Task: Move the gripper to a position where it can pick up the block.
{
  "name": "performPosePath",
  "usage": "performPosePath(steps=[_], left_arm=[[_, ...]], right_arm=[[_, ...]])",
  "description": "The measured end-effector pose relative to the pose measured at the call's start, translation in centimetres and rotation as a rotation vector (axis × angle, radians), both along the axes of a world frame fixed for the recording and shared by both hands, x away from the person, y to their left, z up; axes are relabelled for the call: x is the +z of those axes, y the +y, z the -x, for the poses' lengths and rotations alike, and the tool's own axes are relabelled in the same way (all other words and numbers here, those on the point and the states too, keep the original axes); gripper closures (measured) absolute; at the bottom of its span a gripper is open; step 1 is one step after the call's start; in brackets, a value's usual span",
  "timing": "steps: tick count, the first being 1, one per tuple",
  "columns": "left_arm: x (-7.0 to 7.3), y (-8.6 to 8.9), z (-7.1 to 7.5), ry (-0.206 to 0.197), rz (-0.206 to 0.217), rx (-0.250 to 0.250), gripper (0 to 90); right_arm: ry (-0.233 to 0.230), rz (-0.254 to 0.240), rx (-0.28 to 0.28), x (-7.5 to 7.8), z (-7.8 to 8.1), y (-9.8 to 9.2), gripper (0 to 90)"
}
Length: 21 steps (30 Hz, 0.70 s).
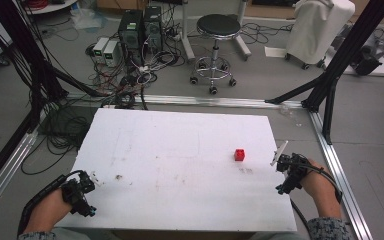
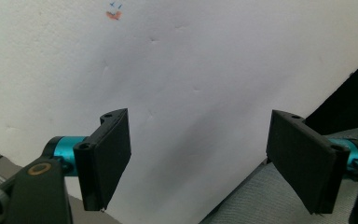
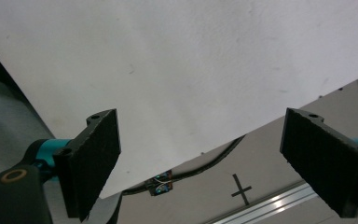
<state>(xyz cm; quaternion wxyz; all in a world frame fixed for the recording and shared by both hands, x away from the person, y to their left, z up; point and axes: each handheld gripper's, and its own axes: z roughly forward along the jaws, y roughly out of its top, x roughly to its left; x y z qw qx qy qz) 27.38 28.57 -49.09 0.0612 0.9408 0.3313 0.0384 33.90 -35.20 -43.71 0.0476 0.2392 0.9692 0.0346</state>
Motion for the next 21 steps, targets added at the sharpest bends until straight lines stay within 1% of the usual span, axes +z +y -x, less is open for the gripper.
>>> performPosePath(steps=[1, 3, 4, 5, 7, 9, 10, 11, 12, 13, 14, 16, 17, 18, 19, 20, 21], left_arm=[[0.0, 0.0, 0.0, 0.003, 0.001, 0.0, 22.1], [0.0, 0.0, 0.0, 0.0, 0.001, 0.0, 22.1], [0.0, 0.0, 0.0, 0.002, 0.0, 0.0, 22.1], [0.0, 0.0, 0.0, 0.002, 0.0, 0.0, 22.1], [-0.1, 0.0, 0.0, 0.005, 0.004, 0.011, 22.1], [-0.2, 0.0, 0.0, 0.008, 0.0, 0.005, 22.1], [-0.2, 0.0, 0.0, 0.01, 0.0, 0.006, 22.1], [-0.2, 0.0, 0.0, 0.011, 0.0, 0.008, 22.1], [-0.2, 0.0, 0.0, 0.012, 0.001, 0.009, 22.0], [-0.2, 0.1, 0.0, 0.011, 0.003, 0.011, 22.0], [-0.2, 0.1, 0.1, 0.005, 0.005, 0.016, 22.1], [-0.2, 0.1, 0.1, 0.007, 0.004, 0.017, 22.1], [-0.2, 0.2, 0.1, 0.009, 0.003, 0.017, 22.1], [-0.2, 0.1, 0.2, 0.008, 0.006, 0.022, 22.1], [-0.2, 0.2, 0.1, 0.012, -0.001, 0.012, 22.1], [-0.2, 0.1, 0.2, 0.012, -0.002, 0.015, 22.1], [-0.2, 0.1, 0.2, 0.012, -0.001, 0.016, 22.1]], right_arm=[[0.0, 0.0, 0.0, 0.0, 0.0, 0.0, 11.6], [-0.009, 0.003, 0.012, 0.2, -0.5, -0.3, 11.6], [-0.02, 0.012, 0.022, 0.6, -1.1, -0.5, 11.6], [-0.02, 0.012, 0.022, 0.6, -1.1, -0.5, 11.6], [-0.021, 0.014, 0.033, 0.8, -1.7, -0.6, 11.6], [-0.022, 0.016, 0.046, 1.0, -2.3, -0.7, 11.6], [-0.017, 0.014, 0.067, 1.2, -2.9, -0.6, 11.6], [-0.017, 0.014, 0.067, 1.2, -2.9, -0.6, 11.6], [-0.005, 0.016, 0.097, 1.3, -3.4, -0.4, 11.6], [-0.005, 0.016, 0.097, 1.3, -3.4, -0.4, 11.6], [0.0, 0.026, 0.133, 1.4, -3.8, -0.1, 11.6], [0.008, 0.025, 0.163, 1.5, -4.3, 0.3, 11.6], [0.008, 0.025, 0.163, 1.5, -4.3, 0.3, 11.6], [0.009, 0.025, 0.177, 1.6, -4.6, 0.5, 11.6], [0.009, 0.024, 0.191, 1.7, -4.9, 0.6, 11.6], [0.007, 0.026, 0.197, 1.8, -5.1, 0.8, 11.6], [0.006, 0.02, 0.214, 2.1, -5.7, 1.1, 11.6]])
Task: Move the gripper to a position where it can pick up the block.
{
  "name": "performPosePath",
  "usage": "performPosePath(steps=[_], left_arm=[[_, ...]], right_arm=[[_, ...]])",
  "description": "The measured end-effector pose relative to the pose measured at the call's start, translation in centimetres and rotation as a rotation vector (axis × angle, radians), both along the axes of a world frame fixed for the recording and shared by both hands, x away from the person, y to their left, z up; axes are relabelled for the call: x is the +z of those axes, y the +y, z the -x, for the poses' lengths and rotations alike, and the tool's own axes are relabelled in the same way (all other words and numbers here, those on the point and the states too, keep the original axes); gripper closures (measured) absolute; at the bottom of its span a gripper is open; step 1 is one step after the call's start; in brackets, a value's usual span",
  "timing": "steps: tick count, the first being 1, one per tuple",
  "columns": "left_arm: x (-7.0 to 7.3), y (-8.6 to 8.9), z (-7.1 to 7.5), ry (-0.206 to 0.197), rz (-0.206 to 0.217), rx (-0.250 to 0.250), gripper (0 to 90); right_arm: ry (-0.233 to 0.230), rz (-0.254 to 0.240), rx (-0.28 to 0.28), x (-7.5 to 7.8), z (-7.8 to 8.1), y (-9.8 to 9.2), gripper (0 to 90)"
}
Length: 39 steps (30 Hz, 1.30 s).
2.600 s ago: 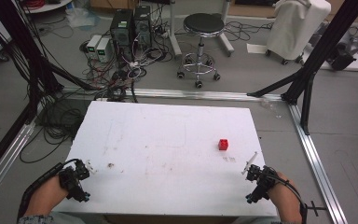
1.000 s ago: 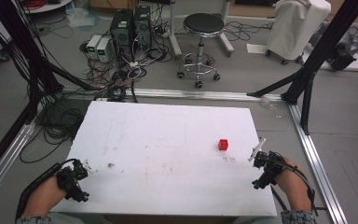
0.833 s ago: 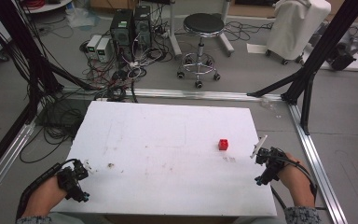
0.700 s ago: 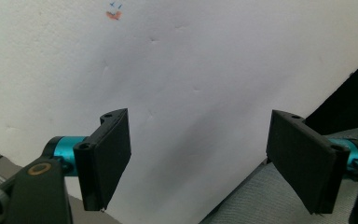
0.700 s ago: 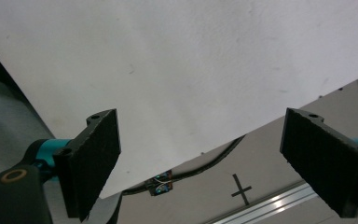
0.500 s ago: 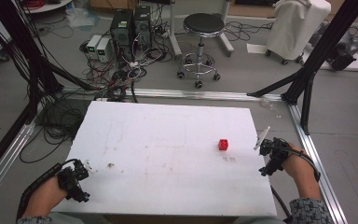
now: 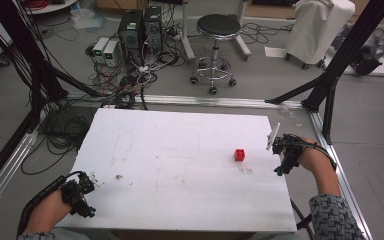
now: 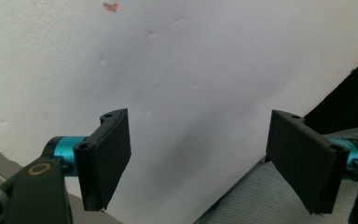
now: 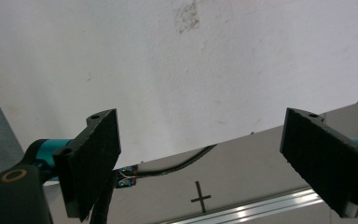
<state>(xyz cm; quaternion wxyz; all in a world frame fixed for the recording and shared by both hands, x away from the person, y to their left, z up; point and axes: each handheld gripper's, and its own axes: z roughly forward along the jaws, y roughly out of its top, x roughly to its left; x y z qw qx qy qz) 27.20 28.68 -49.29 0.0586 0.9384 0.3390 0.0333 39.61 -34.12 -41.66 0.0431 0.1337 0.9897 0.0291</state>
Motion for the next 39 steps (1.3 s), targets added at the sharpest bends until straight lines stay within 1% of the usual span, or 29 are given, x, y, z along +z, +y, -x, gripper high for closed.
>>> performPosePath(steps=[1, 2, 4, 5, 9, 10, 14, 15, 16, 18, 21, 23, 24, 25, 26, 27, 29, 30, 32, 33, 34, 35, 37, 39], left_arm=[[0.0, 0.0, 0.0, 0.001, 0.002, -0.005, 22.1], [0.1, -0.1, 0.0, 0.002, 0.003, -0.004, 22.1], [0.1, -0.1, 0.0, -0.004, 0.003, -0.006, 22.1], [0.2, -0.1, 0.0, -0.005, 0.006, -0.002, 22.1], [0.1, -0.1, 0.1, -0.006, 0.006, 0.014, 22.1], [0.1, -0.1, 0.0, -0.003, -0.002, 0.011, 22.1], [0.1, -0.1, 0.1, -0.004, -0.001, 0.012, 22.1], [0.1, -0.1, 0.1, -0.005, 0.0, 0.013, 22.1], [0.1, -0.1, 0.1, -0.002, -0.001, 0.01, 22.1], [0.1, -0.1, 0.1, -0.001, 0.001, 0.014, 22.1], [0.1, 0.0, 0.1, -0.007, -0.003, 0.01, 22.1], [0.2, 0.1, 0.1, -0.007, 0.002, 0.017, 22.1], [0.2, 0.1, 0.1, -0.005, -0.002, 0.013, 22.1], [0.2, 0.1, 0.1, -0.009, 0.003, 0.02, 22.1], [0.1, 0.1, 0.1, -0.009, 0.004, 0.02, 22.1], [0.1, 0.1, 0.1, -0.009, 0.004, 0.024, 22.1], [0.1, 0.1, 0.1, -0.005, 0.001, 0.02, 22.1], [0.0, 0.1, 0.1, -0.003, 0.001, 0.021, 22.1], [0.0, 0.1, 0.1, -0.003, 0.0, 0.021, 22.1], [0.0, 0.1, 0.1, -0.004, -0.002, 0.022, 22.1], [0.0, 0.1, 0.1, -0.003, -0.003, 0.025, 22.1], [0.0, 0.1, 0.1, -0.001, -0.002, 0.025, 22.1], [0.0, 0.1, 0.1, 0.0, -0.004, 0.025, 22.1], [0.0, 0.1, 0.1, -0.002, -0.006, 0.026, 22.1]], right_arm=[[0.0, 0.0, 0.0, 0.0, 0.0, 0.0, 11.6], [-0.004, -0.01, 0.017, 0.3, -0.6, 0.2, 11.6], [-0.007, -0.018, 0.033, 0.4, -1.1, 0.5, 11.6], [-0.007, -0.018, 0.033, 0.4, -1.1, 0.5, 11.6], [-0.005, -0.024, 0.077, 0.7, -2.5, 1.5, 11.6], [-0.003, -0.021, 0.081, 0.7, -2.7, 1.8, 11.6], [0.0, -0.011, 0.111, 0.5, -3.5, 2.8, 11.6], [-0.005, -0.011, 0.121, 0.3, -3.8, 3.1, 11.6], [-0.007, -0.01, 0.117, 0.3, -3.9, 3.3, 11.6], [-0.006, -0.022, 0.137, 0.1, -4.2, 3.7, 11.6], [-0.008, -0.025, 0.146, -0.1, -4.6, 4.1, 11.6], [0.003, -0.036, 0.164, -0.4, -5.2, 4.6, 11.6], [0.003, -0.036, 0.164, -0.4, -5.2, 4.6, 11.6], [0.0, -0.032, 0.163, -0.5, -5.3, 4.8, 11.6], [0.001, -0.036, 0.171, -0.6, -5.6, 5.0, 11.6], [0.002, -0.042, 0.164, -0.7, -5.6, 5.2, 11.6], [0.006, -0.043, 0.177, -1.1, -6.0, 5.6, 11.6], [0.016, -0.044, 0.187, -1.5, -6.4, 5.9, 11.6], [0.013, -0.046, 0.201, -1.9, -6.6, 6.2, 11.6], [0.013, -0.046, 0.201, -1.9, -6.6, 6.2, 11.6], [0.024, -0.05, 0.209, -2.5, -6.9, 6.6, 11.6], [0.024, -0.05, 0.209, -2.5, -6.9, 6.6, 11.6], [0.034, -0.051, 0.216, -3.1, -7.1, 6.9, 11.6], [0.031, -0.046, 0.226, -3.4, -7.3, 7.1, 11.6]])
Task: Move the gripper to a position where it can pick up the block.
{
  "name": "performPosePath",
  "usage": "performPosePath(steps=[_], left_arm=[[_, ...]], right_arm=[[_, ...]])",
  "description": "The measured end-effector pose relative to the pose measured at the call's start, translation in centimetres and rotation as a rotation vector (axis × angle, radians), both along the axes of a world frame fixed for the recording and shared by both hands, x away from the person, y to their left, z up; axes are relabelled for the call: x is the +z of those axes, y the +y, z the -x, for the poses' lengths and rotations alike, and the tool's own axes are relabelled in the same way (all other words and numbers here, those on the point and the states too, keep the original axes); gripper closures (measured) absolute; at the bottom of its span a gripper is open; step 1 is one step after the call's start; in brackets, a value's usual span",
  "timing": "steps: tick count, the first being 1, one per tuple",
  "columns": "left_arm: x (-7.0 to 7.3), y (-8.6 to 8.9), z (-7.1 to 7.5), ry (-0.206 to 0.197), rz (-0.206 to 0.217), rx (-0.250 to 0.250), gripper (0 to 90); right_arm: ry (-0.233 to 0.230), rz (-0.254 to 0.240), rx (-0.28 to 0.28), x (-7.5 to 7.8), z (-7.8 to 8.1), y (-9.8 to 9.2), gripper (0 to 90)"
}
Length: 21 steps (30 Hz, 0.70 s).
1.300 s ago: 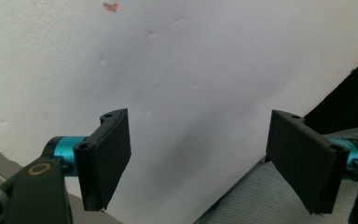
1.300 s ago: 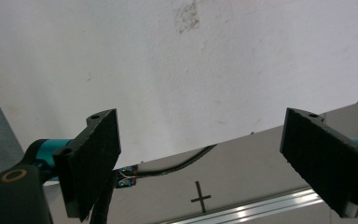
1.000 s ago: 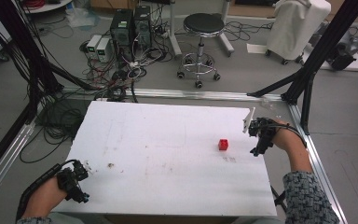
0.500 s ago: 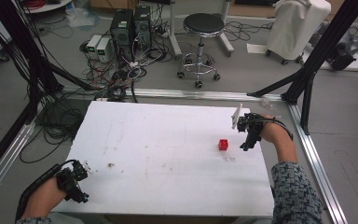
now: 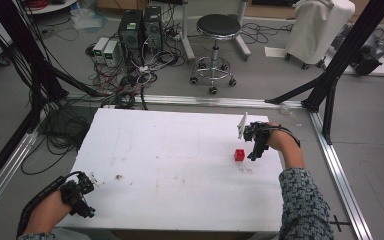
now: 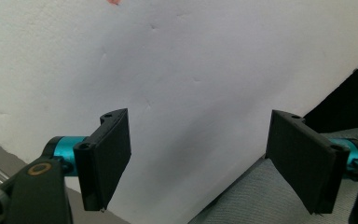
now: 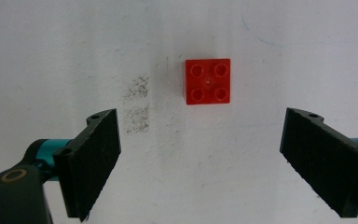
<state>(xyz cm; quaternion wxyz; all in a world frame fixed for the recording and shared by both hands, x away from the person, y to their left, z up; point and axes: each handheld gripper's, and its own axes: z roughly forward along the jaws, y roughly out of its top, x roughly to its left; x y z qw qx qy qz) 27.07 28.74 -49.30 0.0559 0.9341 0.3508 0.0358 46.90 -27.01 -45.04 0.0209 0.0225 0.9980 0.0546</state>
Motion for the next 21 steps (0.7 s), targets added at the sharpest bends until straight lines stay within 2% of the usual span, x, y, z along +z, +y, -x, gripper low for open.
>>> performPosePath(steps=[11, 14, 17, 18, 21], left_arm=[[-0.2, 0.0, 0.0, 0.005, -0.004, 0.006, 22.2], [-0.1, 0.0, -0.1, 0.002, -0.01, -0.006, 22.2], [-0.2, -0.2, 0.0, -0.005, 0.0, 0.011, 22.1], [-0.1, -0.1, 0.0, 0.001, -0.008, -0.006, 22.1], [-0.1, -0.1, 0.0, -0.001, -0.003, 0.001, 22.2]], right_arm=[[0.024, 0.011, 0.013, -2.9, -0.9, 0.9, 11.6], [0.021, 0.011, 0.013, -3.3, -1.0, 1.1, 11.6], [0.02, 0.02, 0.011, -3.8, -1.2, 1.3, 11.6], [0.014, 0.015, 0.033, -3.9, -1.4, 1.4, 11.6], [0.023, 0.028, 0.019, -4.5, -1.4, 1.7, 11.6]])
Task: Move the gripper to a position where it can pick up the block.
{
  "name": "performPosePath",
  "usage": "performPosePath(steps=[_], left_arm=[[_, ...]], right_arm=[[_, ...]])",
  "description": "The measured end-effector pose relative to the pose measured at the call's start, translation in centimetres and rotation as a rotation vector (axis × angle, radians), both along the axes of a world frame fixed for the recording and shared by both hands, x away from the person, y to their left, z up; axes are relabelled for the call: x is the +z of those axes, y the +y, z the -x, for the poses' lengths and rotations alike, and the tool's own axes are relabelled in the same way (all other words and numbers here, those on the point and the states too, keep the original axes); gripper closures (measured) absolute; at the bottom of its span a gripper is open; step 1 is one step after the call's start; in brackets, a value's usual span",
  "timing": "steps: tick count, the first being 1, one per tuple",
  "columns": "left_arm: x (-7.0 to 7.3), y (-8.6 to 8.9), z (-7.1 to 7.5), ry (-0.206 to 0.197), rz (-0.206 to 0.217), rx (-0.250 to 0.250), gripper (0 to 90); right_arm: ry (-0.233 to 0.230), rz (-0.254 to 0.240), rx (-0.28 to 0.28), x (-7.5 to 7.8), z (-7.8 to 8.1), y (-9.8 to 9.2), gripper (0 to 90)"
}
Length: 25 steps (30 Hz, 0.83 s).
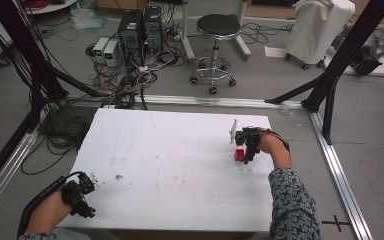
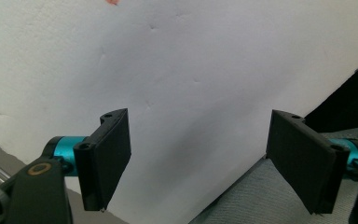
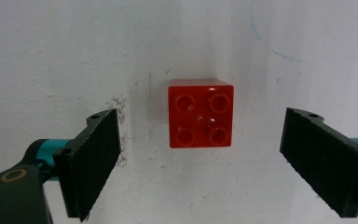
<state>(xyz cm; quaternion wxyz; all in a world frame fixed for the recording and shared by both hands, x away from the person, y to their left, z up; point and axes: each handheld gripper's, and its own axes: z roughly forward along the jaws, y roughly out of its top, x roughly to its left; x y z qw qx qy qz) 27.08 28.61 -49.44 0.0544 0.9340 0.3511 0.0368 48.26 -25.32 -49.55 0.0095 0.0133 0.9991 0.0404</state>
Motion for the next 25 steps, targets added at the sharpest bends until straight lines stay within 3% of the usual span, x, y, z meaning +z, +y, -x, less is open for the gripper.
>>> performPosePath(steps=[18, 25], left_arm=[[0.0, -0.1, 0.0, 0.002, -0.004, -0.003, 22.1], [0.0, -0.1, -0.1, 0.001, -0.001, -0.005, 22.1]], right_arm=[[0.045, 0.026, 0.003, -2.4, -0.2, 0.5, 11.6], [0.051, 0.017, -0.008, -2.3, -0.1, 0.3, 11.6]])
